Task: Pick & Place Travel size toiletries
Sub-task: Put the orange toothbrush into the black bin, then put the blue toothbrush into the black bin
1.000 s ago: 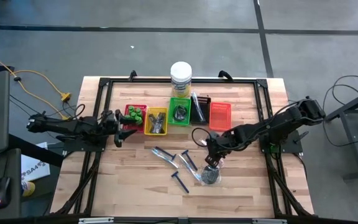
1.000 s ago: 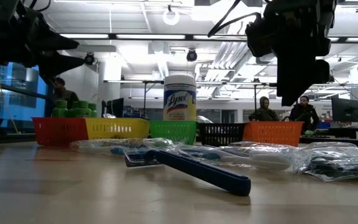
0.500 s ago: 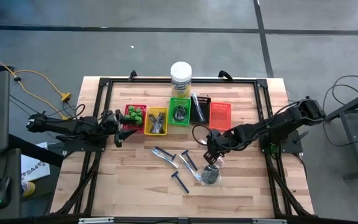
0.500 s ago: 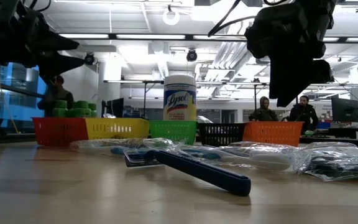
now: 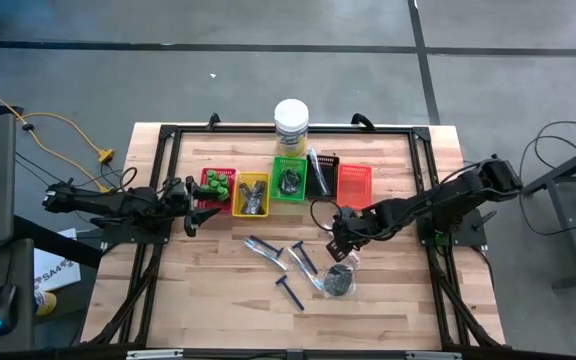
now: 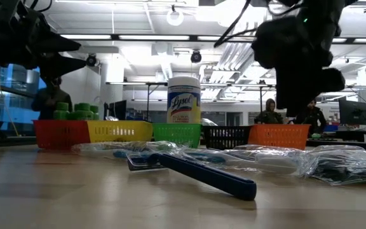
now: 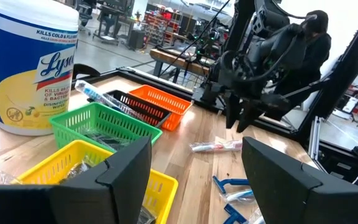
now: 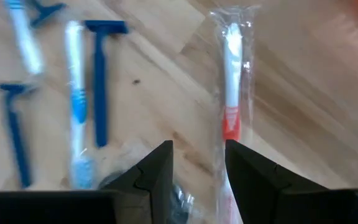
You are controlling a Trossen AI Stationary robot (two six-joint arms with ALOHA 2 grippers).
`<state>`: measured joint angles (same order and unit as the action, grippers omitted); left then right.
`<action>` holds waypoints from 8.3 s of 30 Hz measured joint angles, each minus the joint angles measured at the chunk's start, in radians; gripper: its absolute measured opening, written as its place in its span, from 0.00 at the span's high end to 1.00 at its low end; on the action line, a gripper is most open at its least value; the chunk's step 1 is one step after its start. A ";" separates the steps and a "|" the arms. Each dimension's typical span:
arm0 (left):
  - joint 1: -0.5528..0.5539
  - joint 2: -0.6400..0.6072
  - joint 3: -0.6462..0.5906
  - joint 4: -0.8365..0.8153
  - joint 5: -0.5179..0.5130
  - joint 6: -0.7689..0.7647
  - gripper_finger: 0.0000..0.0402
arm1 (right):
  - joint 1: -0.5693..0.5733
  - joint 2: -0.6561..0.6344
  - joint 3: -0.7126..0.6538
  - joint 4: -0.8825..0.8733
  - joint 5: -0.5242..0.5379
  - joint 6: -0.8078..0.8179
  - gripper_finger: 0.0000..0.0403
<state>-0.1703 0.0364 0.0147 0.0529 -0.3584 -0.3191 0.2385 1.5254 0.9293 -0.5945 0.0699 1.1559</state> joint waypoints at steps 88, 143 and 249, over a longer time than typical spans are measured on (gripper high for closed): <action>0.000 0.000 0.000 0.000 0.010 0.000 0.40 | -0.442 0.074 0.396 -0.106 0.243 -0.559 0.91; 0.000 0.000 0.000 -0.001 0.011 0.000 0.40 | -0.264 -0.048 0.184 0.091 -0.105 -0.295 0.49; 0.000 0.000 0.000 -0.001 0.010 0.000 0.40 | 0.100 0.409 0.714 -0.359 0.042 0.082 0.98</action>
<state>-0.1701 0.0368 0.0143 0.0519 -0.3479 -0.3193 0.3389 1.9342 1.6436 -0.9535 0.1116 1.2377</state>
